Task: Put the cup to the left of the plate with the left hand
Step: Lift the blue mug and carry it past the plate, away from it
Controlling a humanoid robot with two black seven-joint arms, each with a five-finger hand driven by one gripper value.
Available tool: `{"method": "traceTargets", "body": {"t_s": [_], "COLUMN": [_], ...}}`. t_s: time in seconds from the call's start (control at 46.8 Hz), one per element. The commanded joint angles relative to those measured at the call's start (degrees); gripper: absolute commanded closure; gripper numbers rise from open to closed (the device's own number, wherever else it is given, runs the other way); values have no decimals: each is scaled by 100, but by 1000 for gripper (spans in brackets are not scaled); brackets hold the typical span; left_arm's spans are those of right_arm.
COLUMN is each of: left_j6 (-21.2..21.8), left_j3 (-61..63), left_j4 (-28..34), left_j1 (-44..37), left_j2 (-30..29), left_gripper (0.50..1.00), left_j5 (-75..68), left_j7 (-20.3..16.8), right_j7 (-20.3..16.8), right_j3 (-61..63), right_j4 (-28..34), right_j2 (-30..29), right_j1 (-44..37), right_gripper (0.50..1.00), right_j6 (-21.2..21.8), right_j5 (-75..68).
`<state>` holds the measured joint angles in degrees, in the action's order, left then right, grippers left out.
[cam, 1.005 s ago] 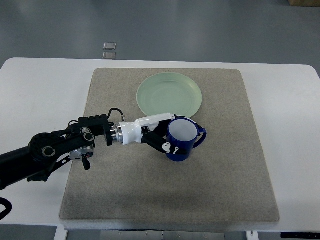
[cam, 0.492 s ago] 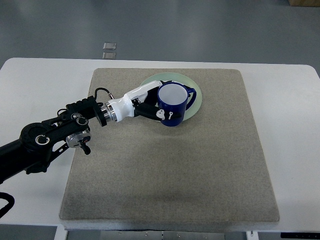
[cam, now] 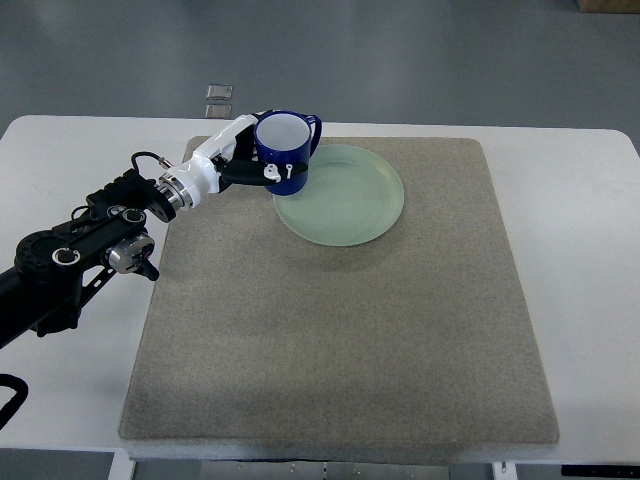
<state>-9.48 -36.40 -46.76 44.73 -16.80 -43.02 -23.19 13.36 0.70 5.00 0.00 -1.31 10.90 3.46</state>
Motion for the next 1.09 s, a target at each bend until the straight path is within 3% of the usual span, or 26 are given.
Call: {"method": "traceTargets", "body": {"t_s": [0.0,0.748,1.069], "left_j6": [43,122,131], "left_j3": [-34,-34,-25], "left_j4": [158,1380,1441], "left_j1": [0,-105,-193], "left_j2": [1,10,54], "left_gripper": [746,739,722], "left_j5": [-5,39,180], "left_j7": [-54,-924,-951], "right_j7": [0,0,0], "right_j3": [0,0,0], "right_j4": [1,1,1], "right_j2": [0,0,0], "right_j1": [-1,-1,-1], "right_gripper": [568,568,568], "right_j6": [0,0,0], "right_j5": [-3,5,5]}}
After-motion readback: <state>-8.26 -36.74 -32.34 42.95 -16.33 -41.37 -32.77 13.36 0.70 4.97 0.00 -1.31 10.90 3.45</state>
